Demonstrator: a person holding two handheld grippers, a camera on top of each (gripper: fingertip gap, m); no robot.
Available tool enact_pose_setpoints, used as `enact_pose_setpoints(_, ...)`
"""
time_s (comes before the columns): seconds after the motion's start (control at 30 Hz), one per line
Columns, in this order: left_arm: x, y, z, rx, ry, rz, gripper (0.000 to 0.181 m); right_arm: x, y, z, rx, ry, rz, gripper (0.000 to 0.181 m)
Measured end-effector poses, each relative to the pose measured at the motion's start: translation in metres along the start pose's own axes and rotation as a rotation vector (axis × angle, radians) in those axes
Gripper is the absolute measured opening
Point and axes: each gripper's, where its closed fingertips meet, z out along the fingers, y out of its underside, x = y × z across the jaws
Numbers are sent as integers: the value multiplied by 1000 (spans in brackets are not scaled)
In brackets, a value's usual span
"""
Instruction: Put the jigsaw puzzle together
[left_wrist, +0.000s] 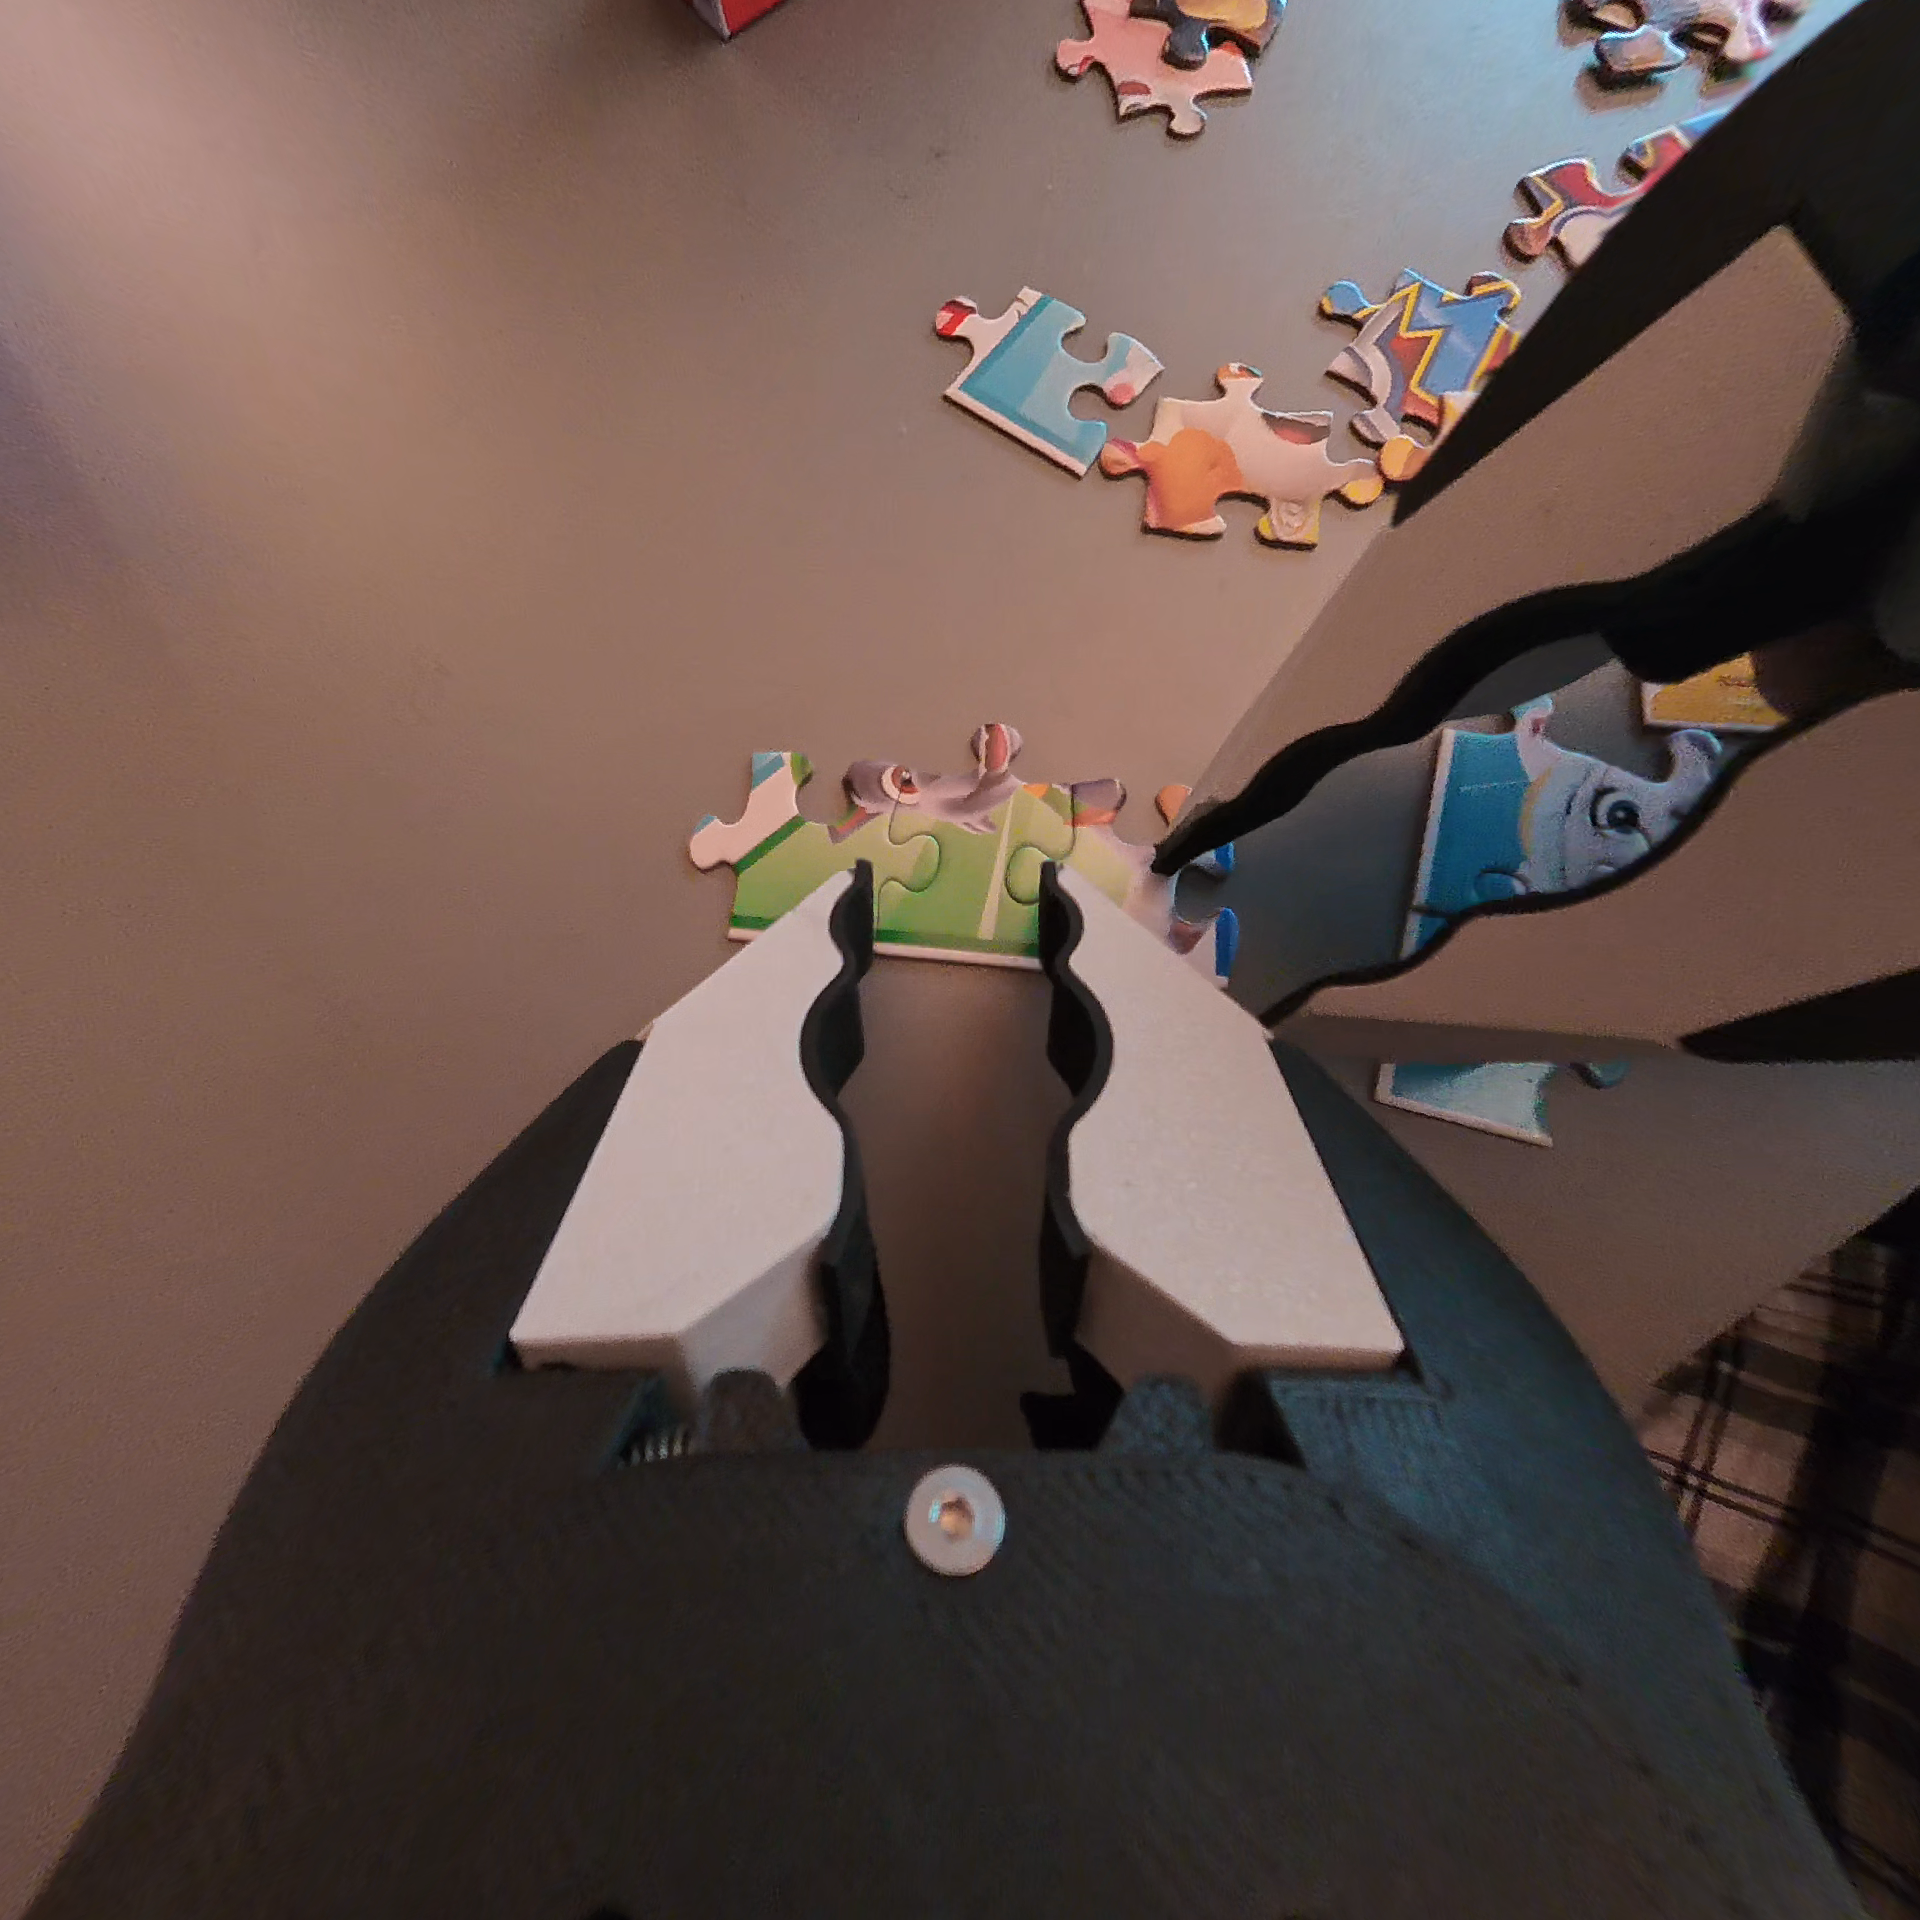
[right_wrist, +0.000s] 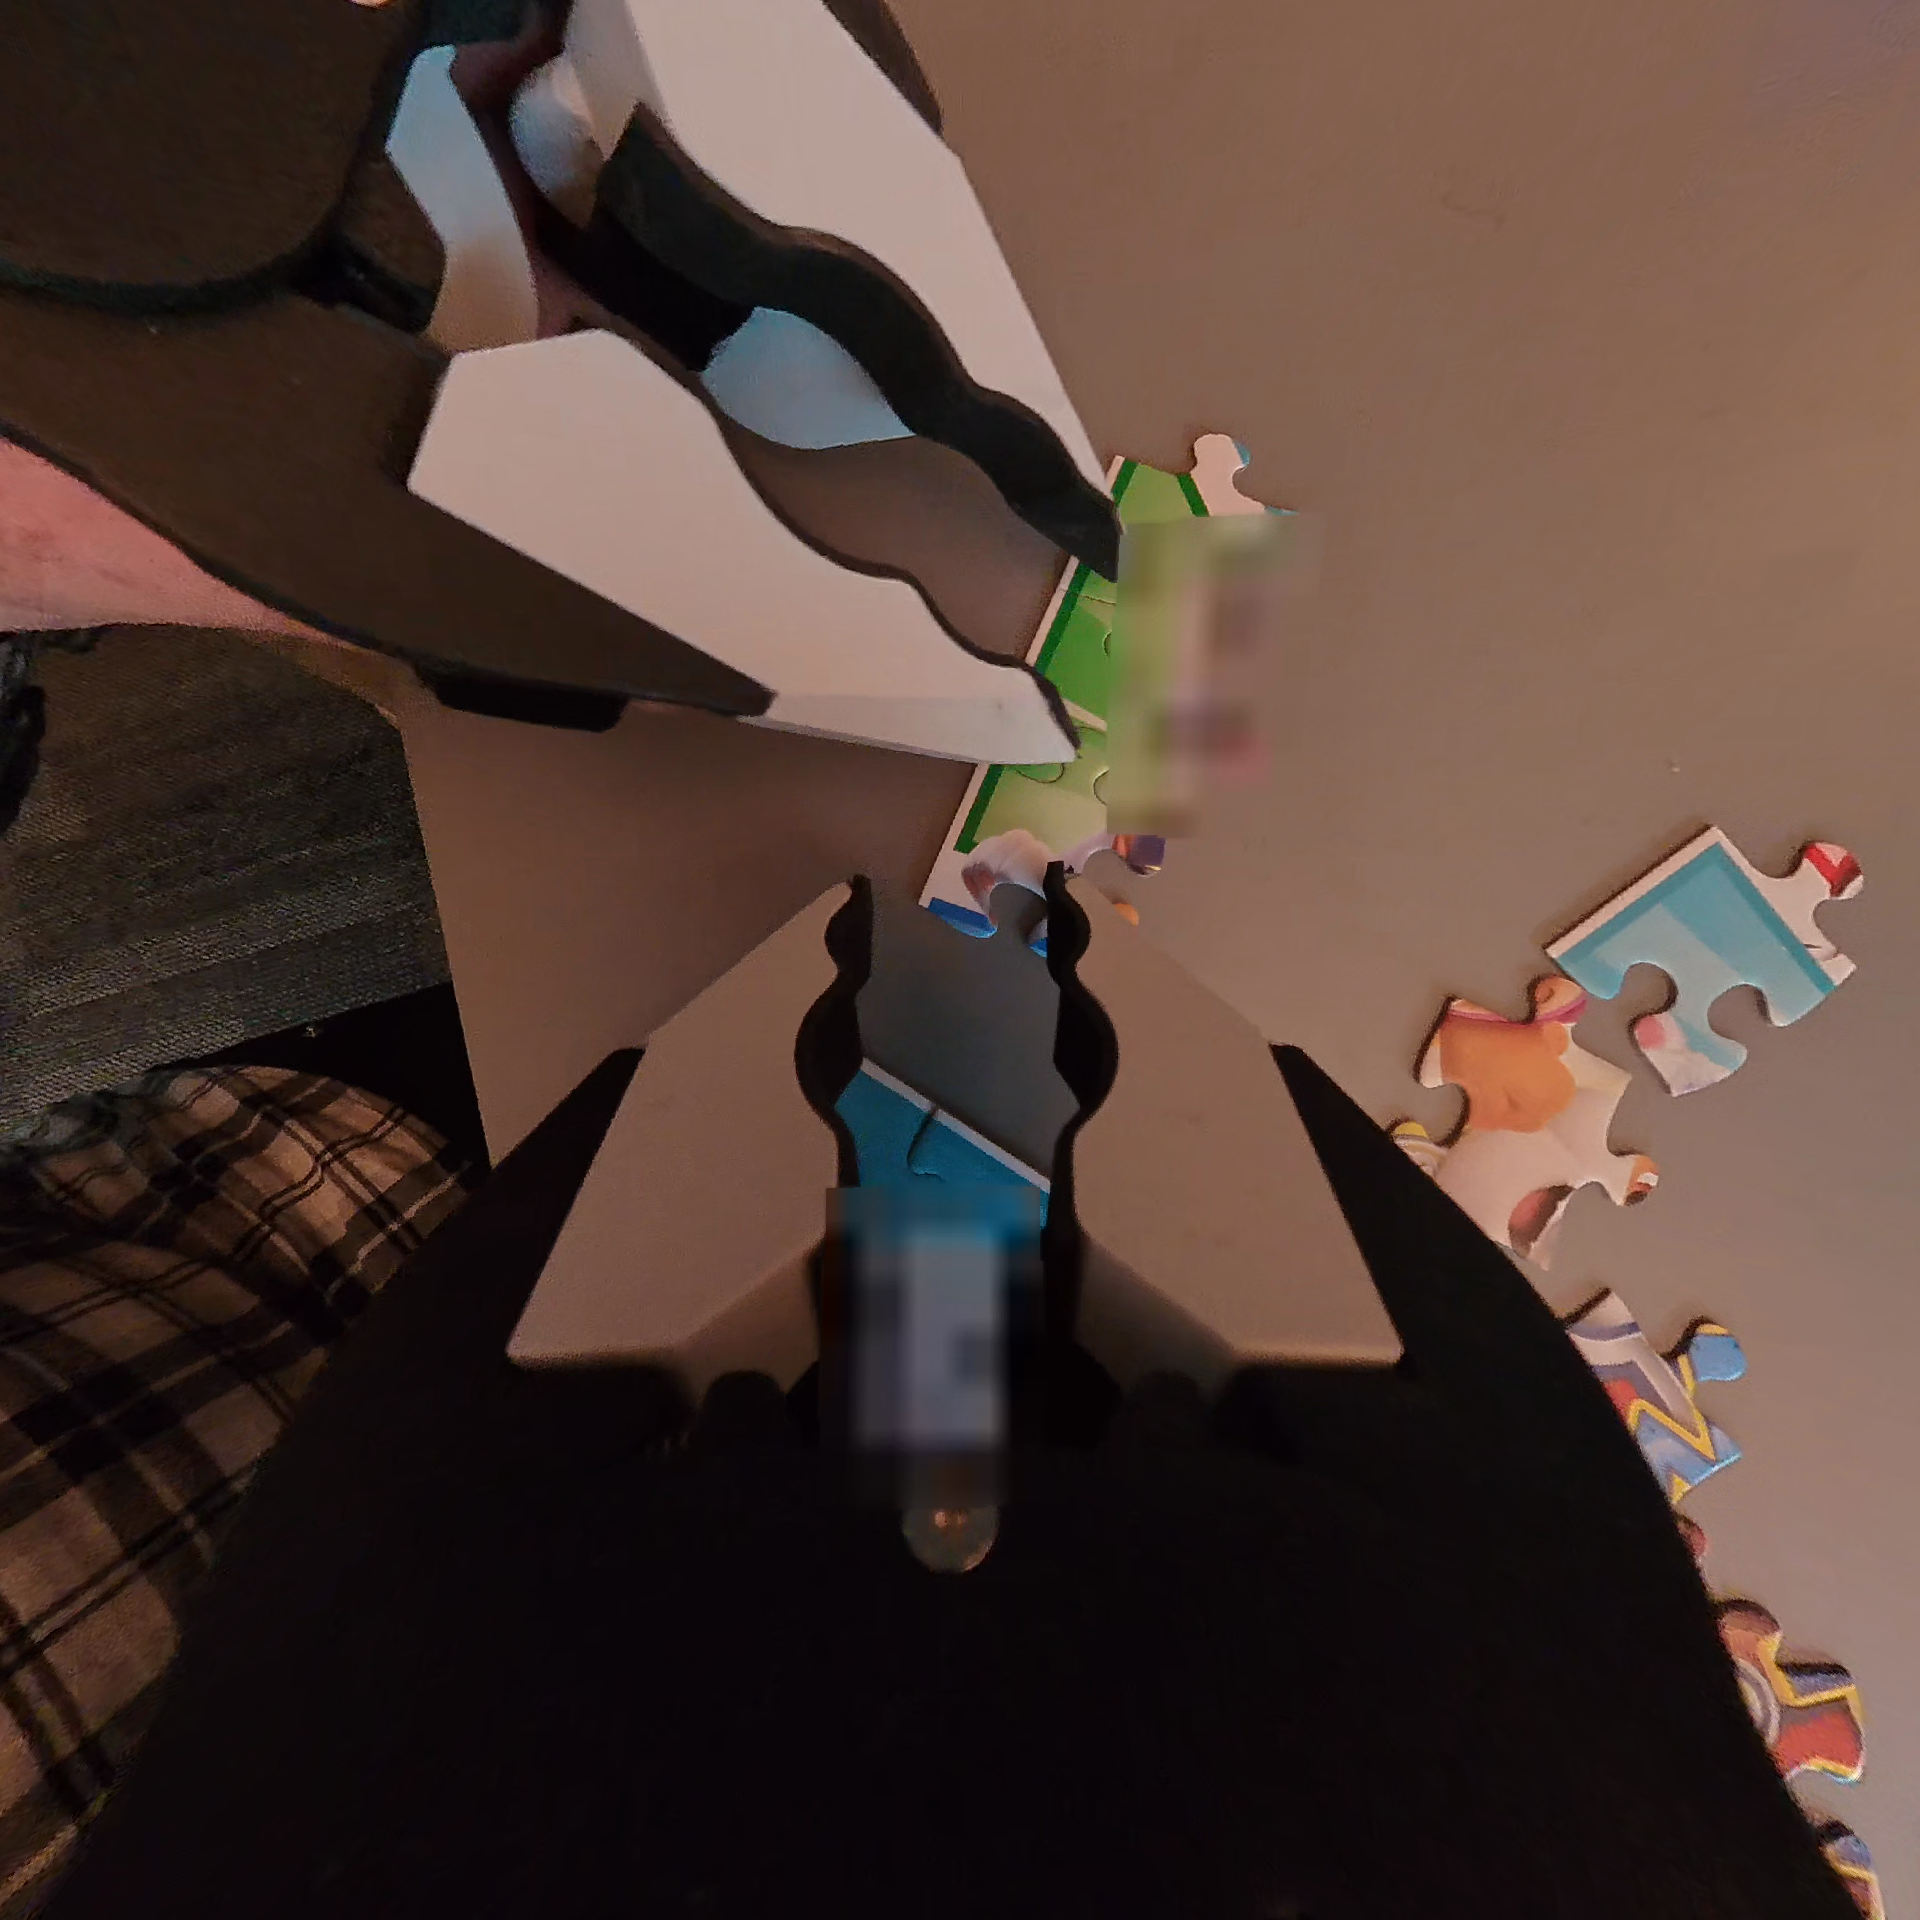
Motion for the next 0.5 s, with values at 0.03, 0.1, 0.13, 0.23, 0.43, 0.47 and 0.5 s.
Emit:
enact_pose_setpoints(0.03, -1, 1, 2, -6, 2, -1, 30, 0, 0, 0, -1, 4, -3, 32)
enact_pose_setpoints(0.1, -1, 4, 5, -30, 5, 3, 30, -1, -1, 0, 2, 1, -5, 33)
enact_pose_setpoints(0.13, -1, 3, 6, -22, 10, -2, 29, -1, -1, 1, 3, -1, -5, 34)
enact_pose_setpoints(0.23, -3, 2, 7, -19, 7, -7, 24, 0, 0, 1, -2, -1, -11, 32)
enact_pose_setpoints(0.43, -3, -2, 0, 15, 34, -29, 23, 7, -3, -17, 24, 2, -14, 35)
enact_pose_setpoints(0.47, -5, 0, -3, 13, 20, -28, 23, 12, 0, -21, 21, 14, -19, 34)
enact_pose_setpoints(0.5, -6, 1, -6, 9, 15, -32, 25, 17, 3, -24, 16, 25, -23, 35)
